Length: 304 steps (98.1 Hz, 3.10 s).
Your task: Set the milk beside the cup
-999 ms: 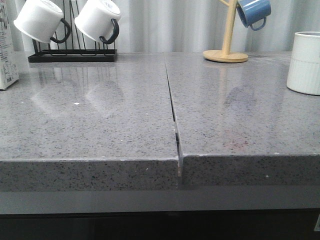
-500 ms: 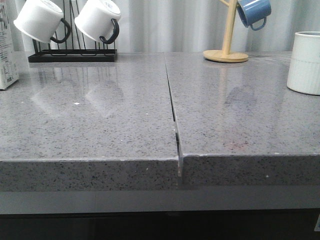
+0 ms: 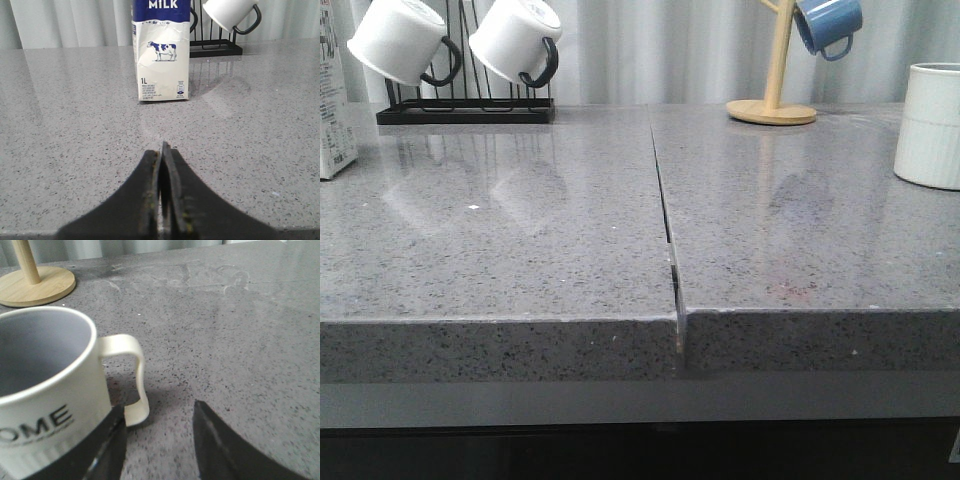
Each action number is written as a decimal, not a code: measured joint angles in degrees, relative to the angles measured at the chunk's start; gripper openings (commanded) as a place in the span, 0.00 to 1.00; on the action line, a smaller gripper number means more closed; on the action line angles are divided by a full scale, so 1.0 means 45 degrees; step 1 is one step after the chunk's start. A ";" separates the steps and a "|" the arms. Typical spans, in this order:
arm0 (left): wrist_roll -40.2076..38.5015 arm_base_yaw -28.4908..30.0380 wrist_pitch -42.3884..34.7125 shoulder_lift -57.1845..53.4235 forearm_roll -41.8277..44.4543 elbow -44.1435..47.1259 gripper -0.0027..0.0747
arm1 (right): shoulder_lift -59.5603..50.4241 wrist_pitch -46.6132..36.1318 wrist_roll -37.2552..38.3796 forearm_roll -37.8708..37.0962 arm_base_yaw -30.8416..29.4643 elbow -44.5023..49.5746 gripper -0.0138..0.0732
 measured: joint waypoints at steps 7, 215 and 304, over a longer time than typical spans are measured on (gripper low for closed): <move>0.0000 0.0000 0.0000 0.0000 0.0000 0.0000 0.01 | 0.0525 -0.0054 0.0000 0.0000 0.0000 -0.0388 0.55; 0.0000 0.0000 0.0000 0.0000 0.0000 0.0000 0.01 | 0.3288 0.1266 -0.0025 -0.0020 0.7655 -0.3658 0.09; 0.0000 0.0000 0.0000 0.0000 0.0000 0.0000 0.01 | 0.2432 0.1649 -0.0025 0.0003 0.7791 -0.3091 0.36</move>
